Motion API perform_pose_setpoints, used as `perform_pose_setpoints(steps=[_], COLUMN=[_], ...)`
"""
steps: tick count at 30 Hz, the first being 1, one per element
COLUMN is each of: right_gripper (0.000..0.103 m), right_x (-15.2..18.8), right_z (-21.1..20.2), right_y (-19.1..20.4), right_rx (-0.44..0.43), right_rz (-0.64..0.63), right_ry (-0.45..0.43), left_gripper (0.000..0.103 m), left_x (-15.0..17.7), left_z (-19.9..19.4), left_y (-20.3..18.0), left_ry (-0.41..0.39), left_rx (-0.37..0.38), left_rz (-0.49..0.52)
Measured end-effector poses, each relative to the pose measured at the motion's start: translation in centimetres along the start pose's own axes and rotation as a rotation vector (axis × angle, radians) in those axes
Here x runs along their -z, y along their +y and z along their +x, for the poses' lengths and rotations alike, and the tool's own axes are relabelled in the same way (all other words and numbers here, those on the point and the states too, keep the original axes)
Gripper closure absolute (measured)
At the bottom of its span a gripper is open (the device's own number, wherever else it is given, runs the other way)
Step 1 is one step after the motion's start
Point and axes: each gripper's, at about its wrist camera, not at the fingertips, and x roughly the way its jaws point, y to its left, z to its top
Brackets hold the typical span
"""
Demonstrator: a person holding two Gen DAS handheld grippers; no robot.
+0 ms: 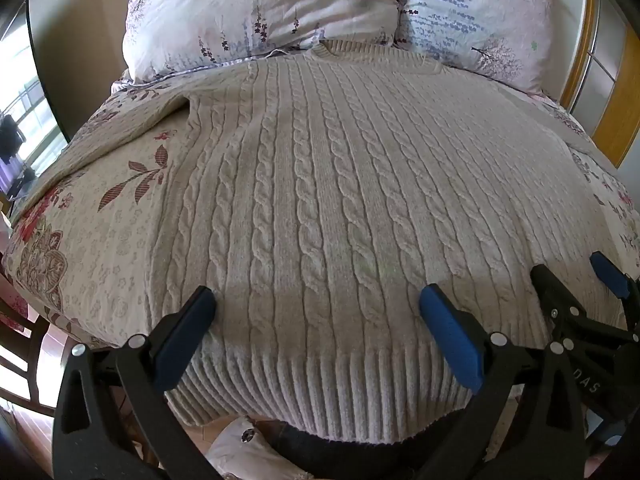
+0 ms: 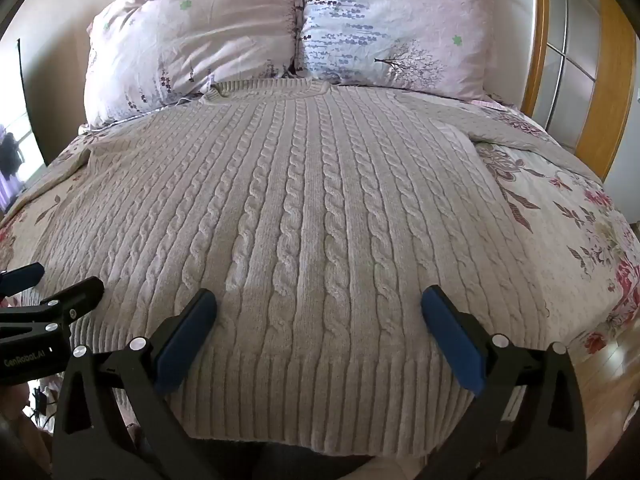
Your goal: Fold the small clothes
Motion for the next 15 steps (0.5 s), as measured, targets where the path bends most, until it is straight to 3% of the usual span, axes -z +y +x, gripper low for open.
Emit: perform_pose_setpoints(steps=[15], right_gripper=[0.001], right_x=[0.00], right_z=[0.01], right_y=[0.00], right_rx=[0.000], right_rz=[0.000], right_ry=[0.000], left_gripper=[0.002], left_x=[-0.01], left_z=[0.01], left_y=[0.02], left_ry=[0.001], left_rx=[0.004], left_rz=[-0.003])
